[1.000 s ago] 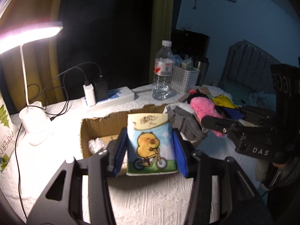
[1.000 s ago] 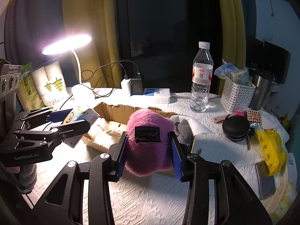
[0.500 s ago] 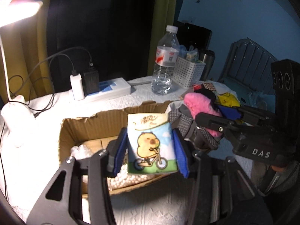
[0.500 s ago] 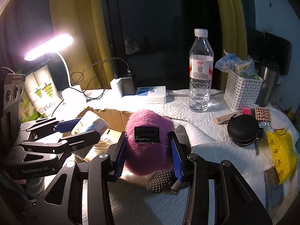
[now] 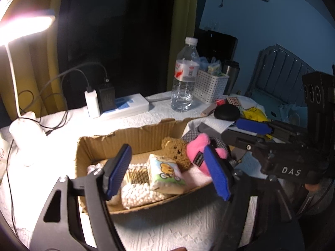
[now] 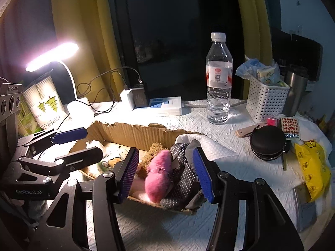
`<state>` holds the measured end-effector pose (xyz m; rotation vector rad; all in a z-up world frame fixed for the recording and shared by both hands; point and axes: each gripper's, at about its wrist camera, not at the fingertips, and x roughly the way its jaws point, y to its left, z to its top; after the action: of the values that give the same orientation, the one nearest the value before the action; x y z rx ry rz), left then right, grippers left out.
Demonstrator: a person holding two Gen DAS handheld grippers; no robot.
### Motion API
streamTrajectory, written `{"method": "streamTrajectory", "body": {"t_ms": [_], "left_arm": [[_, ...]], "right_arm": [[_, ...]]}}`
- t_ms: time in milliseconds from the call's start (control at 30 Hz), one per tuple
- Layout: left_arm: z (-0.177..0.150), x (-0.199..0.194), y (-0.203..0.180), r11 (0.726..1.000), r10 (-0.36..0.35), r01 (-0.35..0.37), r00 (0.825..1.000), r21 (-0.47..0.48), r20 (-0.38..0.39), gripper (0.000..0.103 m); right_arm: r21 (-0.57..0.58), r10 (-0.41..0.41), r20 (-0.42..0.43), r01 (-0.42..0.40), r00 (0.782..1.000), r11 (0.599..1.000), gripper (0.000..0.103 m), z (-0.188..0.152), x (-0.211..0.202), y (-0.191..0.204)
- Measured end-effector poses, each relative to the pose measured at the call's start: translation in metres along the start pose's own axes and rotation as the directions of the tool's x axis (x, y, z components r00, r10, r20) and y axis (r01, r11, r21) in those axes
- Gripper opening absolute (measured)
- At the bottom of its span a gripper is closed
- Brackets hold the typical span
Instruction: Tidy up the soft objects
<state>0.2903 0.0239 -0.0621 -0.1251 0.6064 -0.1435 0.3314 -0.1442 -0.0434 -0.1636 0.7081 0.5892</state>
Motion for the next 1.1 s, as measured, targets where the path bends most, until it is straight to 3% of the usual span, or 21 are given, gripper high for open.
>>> {"method": "streamTrajectory", "body": {"t_ms": [1100], "left_arm": [[-0.025, -0.158, -0.037, 0.997, -0.06, 0.051, 0.981, 0.054, 0.183, 0.078]], "right_arm": [[-0.069, -0.062, 0.142, 0.072, 0.988, 0.995, 0.057, -0.024, -0.131, 0.068]]}}
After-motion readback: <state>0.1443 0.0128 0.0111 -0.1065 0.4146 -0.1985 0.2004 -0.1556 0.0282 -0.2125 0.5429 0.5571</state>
